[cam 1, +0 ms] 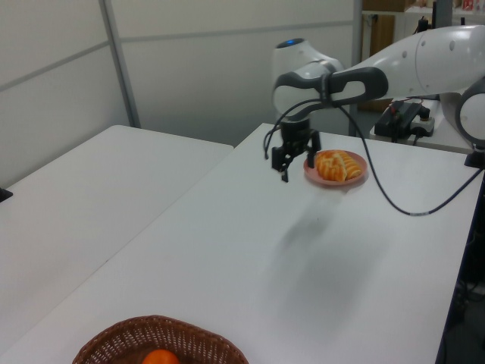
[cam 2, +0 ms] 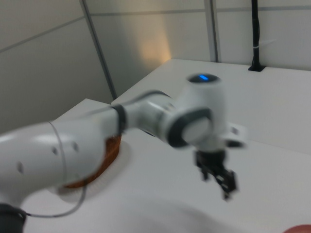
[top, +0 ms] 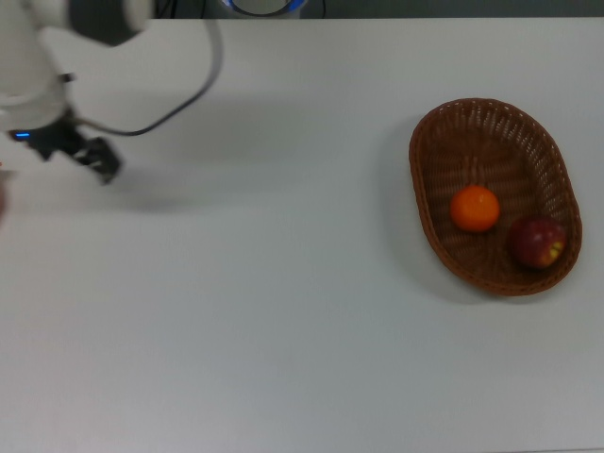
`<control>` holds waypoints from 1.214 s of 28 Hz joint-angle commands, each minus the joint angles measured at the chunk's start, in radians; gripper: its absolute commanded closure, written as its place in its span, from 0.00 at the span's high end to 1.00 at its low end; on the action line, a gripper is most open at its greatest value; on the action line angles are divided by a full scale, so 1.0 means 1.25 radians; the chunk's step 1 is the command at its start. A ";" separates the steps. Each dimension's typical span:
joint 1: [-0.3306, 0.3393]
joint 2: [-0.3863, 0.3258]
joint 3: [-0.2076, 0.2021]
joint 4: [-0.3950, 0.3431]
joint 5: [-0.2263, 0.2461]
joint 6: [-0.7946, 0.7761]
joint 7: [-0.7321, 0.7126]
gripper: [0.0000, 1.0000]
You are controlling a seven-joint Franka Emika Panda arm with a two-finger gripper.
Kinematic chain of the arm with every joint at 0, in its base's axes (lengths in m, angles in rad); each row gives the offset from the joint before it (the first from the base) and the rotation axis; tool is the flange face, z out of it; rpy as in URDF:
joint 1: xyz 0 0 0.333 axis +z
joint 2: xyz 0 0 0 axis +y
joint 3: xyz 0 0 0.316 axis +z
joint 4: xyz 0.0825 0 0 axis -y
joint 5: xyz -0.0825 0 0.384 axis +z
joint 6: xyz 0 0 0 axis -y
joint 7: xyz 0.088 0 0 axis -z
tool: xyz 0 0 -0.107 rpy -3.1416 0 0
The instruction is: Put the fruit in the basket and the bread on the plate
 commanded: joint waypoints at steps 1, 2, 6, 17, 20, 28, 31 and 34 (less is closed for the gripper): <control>0.078 -0.112 -0.015 -0.076 0.019 -0.072 -0.057 1.00; 0.105 -0.129 -0.015 -0.075 0.019 -0.104 -0.070 1.00; 0.152 -0.167 -0.015 -0.075 0.019 -0.156 -0.106 1.00; 0.220 -0.253 -0.014 -0.076 0.026 -0.247 -0.194 1.00; 0.236 -0.254 -0.014 -0.076 0.026 -0.248 -0.202 1.00; 0.242 -0.253 -0.014 -0.075 0.026 -0.247 -0.204 1.00; 0.242 -0.253 -0.014 -0.072 0.026 -0.246 -0.203 1.00; 0.242 -0.250 -0.014 -0.072 0.026 -0.245 -0.203 1.00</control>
